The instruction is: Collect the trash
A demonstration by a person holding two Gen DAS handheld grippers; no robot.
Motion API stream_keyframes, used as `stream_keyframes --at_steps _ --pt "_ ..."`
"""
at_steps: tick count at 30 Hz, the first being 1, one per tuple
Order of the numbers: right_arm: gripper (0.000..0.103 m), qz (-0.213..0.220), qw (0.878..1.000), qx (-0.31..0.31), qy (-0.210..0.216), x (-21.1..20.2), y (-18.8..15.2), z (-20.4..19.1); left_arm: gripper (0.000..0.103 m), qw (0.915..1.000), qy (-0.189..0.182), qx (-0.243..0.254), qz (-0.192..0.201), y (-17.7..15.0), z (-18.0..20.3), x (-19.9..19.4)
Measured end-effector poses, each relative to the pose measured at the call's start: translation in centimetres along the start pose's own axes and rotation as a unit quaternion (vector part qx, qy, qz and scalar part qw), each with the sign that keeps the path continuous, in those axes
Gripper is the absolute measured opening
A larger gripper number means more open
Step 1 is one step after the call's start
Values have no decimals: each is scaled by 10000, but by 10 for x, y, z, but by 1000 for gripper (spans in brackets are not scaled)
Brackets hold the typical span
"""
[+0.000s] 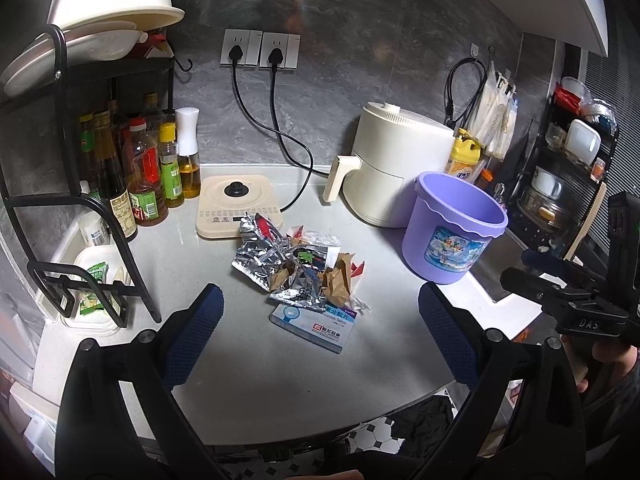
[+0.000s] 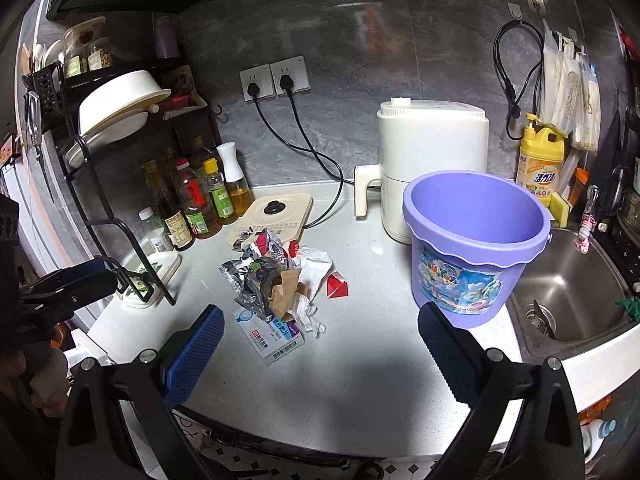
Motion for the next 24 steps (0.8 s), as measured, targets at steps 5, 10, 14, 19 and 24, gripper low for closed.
stream_keyframes --at_steps 5,10,14,19,24 --pt "95 -8 9999 -133 1 -1 -1 -1 97 10000 9 -8 16 0 1 -1" --pt "95 18 9999 -107 -2 -1 -1 1 97 10000 25 -20 9 -1 3 -3" --pt "95 8 9999 -126 -8 -1 0 0 97 10000 35 -27 13 -4 4 -5" --pt "95 52 9999 -147 -75 -3 0 1 97 10000 27 -41 22 -4 4 -4" --pt "95 82 9998 -139 -85 -6 0 2 97 10000 26 -65 42 -7 4 -6"
Point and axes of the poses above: each gripper's, at about its wrist camera, not at the fingertips, and x roughly the way its jaws point, z to its right, y to its top, the point moved 5 cm from there along x, roughly the way its jaws point, and after that the axes turned 3 degrees about z, right-handed, at the moved point
